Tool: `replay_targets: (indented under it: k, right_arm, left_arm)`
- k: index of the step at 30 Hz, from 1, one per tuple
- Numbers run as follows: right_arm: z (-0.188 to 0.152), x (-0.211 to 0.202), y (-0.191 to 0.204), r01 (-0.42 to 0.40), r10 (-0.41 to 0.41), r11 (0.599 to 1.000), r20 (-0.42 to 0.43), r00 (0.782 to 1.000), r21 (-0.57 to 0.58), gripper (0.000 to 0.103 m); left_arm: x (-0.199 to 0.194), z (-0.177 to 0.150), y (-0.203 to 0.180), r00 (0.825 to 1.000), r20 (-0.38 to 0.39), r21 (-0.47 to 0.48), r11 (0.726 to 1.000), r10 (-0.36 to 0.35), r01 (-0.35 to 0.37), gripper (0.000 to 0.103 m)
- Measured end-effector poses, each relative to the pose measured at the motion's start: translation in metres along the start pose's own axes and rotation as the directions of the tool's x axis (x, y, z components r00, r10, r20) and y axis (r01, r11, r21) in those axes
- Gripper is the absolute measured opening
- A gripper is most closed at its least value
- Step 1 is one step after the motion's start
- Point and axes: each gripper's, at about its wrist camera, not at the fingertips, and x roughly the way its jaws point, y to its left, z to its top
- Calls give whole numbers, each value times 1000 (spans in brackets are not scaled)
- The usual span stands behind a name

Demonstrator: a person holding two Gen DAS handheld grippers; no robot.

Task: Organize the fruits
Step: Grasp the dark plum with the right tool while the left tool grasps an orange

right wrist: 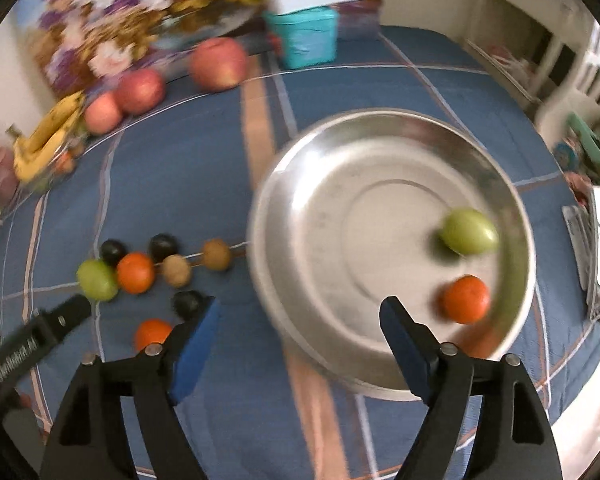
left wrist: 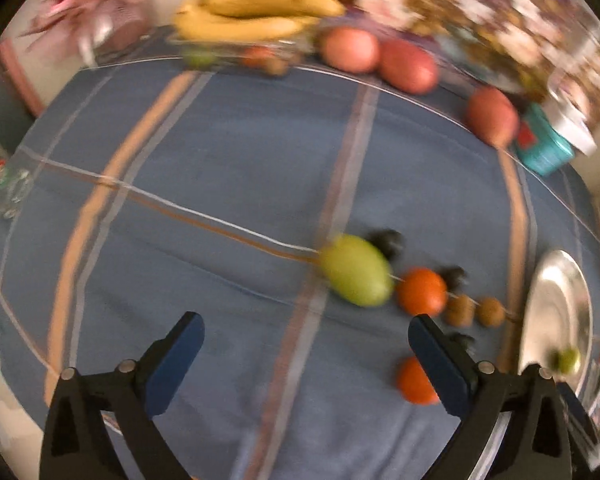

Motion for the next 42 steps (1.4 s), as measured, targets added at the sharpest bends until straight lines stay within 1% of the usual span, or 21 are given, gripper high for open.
replay_targets:
  k: [2,5,8,10,11,12,13,14,18,21,24,27,28,30,31,32,36,38,40,42]
  right_arm:
    - [-1,0,12,-25,25,1000,3,1000,-14,88]
    - [-3,-2,26,-64,64,998,15,998,-24,88]
    - [-3,-2,39,-80,81,996,22,996,-41,88]
    - [-3,-1,46,-86,87,995,23,996,-45,89]
    - [-4,-2,46,-92,93,995,21,995,-43,91]
    - [-4,-1,48,-97,98,994,20,995,-41,94]
    - [-4,1,49,-103,104,994,16,994,-37,101]
    - [-3,3,50,-110,111,993,14,994,-33,102]
    - [-3,9,54,-139,139,990,-8,990,-18,102]
    - [-3,16,61,-169,168,985,-28,985,-42,102]
    - [-5,24,66,-162,159,984,-41,986,-70,102]
    - [-4,30,66,-137,135,988,-31,990,-73,102]
    - [-4,31,66,-128,126,989,-25,992,-72,101]
    - [-3,33,66,-119,118,990,-9,993,-77,93]
    - [-3,35,67,-114,114,990,-7,994,-84,84]
    - [-4,37,68,-112,111,990,-13,994,-91,78]
    - [-7,46,68,-104,100,989,-41,994,-101,76]
    - [-9,50,68,-111,107,989,-46,993,-101,68]
    - [-10,50,69,-121,117,987,-41,992,-103,64]
    - [-10,49,73,-123,119,985,-37,992,-120,56]
  left_arm:
    - [-1,5,18,1000,10,-34,999,19,-18,103]
    - [-7,8,35,999,23,-70,997,29,-27,103]
    - [-9,14,41,999,40,-83,996,28,-24,103]
    - [-9,13,42,999,44,-74,997,24,-20,103]
    - [-9,13,43,999,45,-68,998,21,-18,103]
    - [-8,12,42,999,45,-62,998,18,-16,103]
    - [-7,13,40,999,43,-56,998,16,-14,103]
    - [-6,13,37,999,42,-46,999,14,-12,103]
    - [0,12,29,999,39,-16,1000,11,-10,103]
    - [10,11,25,1000,15,7,1000,26,-26,103]
    - [16,10,23,999,2,17,999,39,-39,103]
    - [23,9,18,999,-11,43,998,51,-51,103]
    - [26,8,16,998,-21,43,998,51,-50,103]
    - [31,6,15,998,-41,31,999,42,-41,103]
    - [34,5,15,998,-53,25,999,36,-35,103]
    - [38,5,14,997,-64,23,999,42,-41,103]
    - [46,5,14,995,-83,16,999,48,-47,103]
    - [48,7,15,996,-88,-1,999,36,-36,103]
    - [49,8,16,996,-87,-4,1000,31,-31,103]
    - [49,8,18,996,-89,-4,1000,29,-30,103]
